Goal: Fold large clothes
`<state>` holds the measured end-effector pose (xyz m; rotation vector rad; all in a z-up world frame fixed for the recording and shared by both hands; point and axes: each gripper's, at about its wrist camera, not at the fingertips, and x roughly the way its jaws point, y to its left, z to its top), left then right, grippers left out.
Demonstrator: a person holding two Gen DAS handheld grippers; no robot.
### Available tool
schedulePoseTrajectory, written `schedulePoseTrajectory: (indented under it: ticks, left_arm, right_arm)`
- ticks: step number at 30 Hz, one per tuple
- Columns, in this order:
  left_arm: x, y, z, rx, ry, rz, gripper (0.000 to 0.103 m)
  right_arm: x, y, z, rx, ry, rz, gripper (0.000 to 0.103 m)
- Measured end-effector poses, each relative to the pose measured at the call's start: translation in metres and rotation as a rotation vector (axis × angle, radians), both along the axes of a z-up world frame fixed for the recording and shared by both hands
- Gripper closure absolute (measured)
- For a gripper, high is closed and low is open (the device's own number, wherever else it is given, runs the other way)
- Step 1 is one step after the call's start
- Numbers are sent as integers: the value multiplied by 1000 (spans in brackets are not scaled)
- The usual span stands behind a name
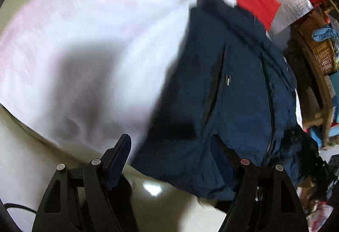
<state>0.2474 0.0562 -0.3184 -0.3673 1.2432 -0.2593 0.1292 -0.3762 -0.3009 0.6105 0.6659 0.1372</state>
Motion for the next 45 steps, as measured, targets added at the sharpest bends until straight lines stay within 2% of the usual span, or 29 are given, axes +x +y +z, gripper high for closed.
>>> schedulePoseTrajectory:
  ticks: [2,5,7,9,12,15,16,19,21,23,25,26,27,29,32,35,41,45]
  left_arm:
    - [2,-7,-11,-8,30,-16,26]
    - [6,-18,-11,41,25,-48,28]
    - [7,-20,-13,48,14,-42,47]
    - [6,-21,-10,20,-11,-58,56]
    - [3,-24,-9,54,-31,-77,54]
    - [12,-31,-11,84,-19,-46,34]
    - [14,-31,-13,91,-13,-34,30]
    - [14,-39,-16,86,-8,-64,30]
    - [15,-56,-13,116,-39,-113,30]
    - [10,-72,-10,143,-79,-166,48]
    - [5,-86,-8,182,-119,-203,66]
    - [3,-85,-7,186,-129,-209,70]
    - [2,-84,-7,183,-131,-207,73]
    - [1,-85,-3,174,-126,-191,77]
    - [-1,-82,7,150,-127,-172,82]
    - [-12,-75,23,85,-153,-157,84]
    - [-9,-78,73,-25,-223,-169,85]
    - [6,-83,103,-92,-264,-187,85]
  right_arm:
    - [-4,2,-5,8,6,-5,82]
    - [-13,1,-6,16,14,-8,82]
    - [-16,0,-10,22,25,-13,82]
    - [-16,0,-15,24,41,-17,82]
    - [-15,1,-23,34,72,-24,80]
    - [-16,5,-32,12,118,-24,79]
    - [-16,5,-36,9,134,-27,79]
    - [-14,4,-49,33,180,-20,72]
    - [-11,3,-56,39,200,-17,65]
    - [-6,4,-64,52,238,8,57]
    - [-2,6,-70,59,261,24,54]
    - [0,8,-71,49,266,31,56]
    - [-1,8,-69,35,259,26,67]
    - [-3,8,-65,22,242,22,81]
    - [-11,2,-52,55,172,22,83]
    - [-22,-4,-31,68,58,15,84]
    - [-29,-16,0,104,-82,-13,85]
    - [-26,-26,23,143,-169,-45,85]
